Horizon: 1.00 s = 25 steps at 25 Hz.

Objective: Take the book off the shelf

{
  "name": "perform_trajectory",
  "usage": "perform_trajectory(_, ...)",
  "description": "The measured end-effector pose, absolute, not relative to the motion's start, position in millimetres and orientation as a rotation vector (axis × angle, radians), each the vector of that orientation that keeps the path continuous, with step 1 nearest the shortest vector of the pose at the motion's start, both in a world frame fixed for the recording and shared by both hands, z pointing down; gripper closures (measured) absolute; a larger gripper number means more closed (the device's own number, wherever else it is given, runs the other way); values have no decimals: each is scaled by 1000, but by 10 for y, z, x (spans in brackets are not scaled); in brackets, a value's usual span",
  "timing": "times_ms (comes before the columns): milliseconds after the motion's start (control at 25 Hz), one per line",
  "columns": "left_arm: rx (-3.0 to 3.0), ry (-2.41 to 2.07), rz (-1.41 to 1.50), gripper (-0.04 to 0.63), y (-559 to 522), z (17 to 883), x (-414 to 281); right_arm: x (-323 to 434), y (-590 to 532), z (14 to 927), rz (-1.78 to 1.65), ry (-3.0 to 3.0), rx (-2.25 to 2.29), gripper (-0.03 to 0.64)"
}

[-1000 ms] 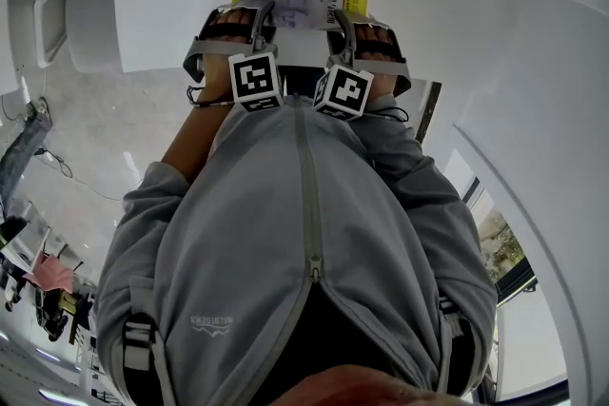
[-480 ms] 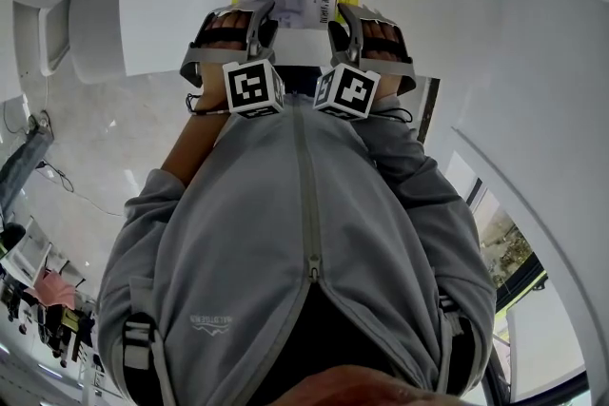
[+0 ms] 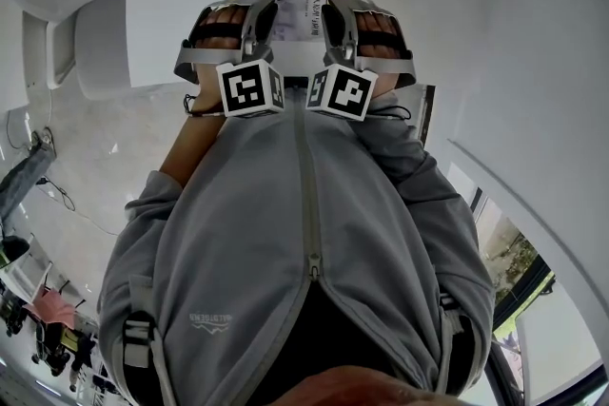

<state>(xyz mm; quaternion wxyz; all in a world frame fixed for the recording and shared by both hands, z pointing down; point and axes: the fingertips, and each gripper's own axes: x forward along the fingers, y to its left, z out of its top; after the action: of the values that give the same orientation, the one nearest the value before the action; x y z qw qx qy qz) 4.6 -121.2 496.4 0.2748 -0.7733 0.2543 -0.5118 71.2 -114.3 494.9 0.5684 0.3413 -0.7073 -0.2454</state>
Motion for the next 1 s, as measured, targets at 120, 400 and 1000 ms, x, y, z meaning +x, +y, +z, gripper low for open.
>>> perform_trajectory(120,-2050,723,-1335,538,-1274,4805,9,652,-1210,4789,-622,-1657,841,521)
perform_trajectory(400,-2034,807,-1244,564,-1377,4450,38,607,-1332,4359,-702,-1670,919,554)
perform_trajectory(1000,-2113,1029,-958,588,-1618,3641,46,596,-1601,3608,-641,-1891,1199,588)
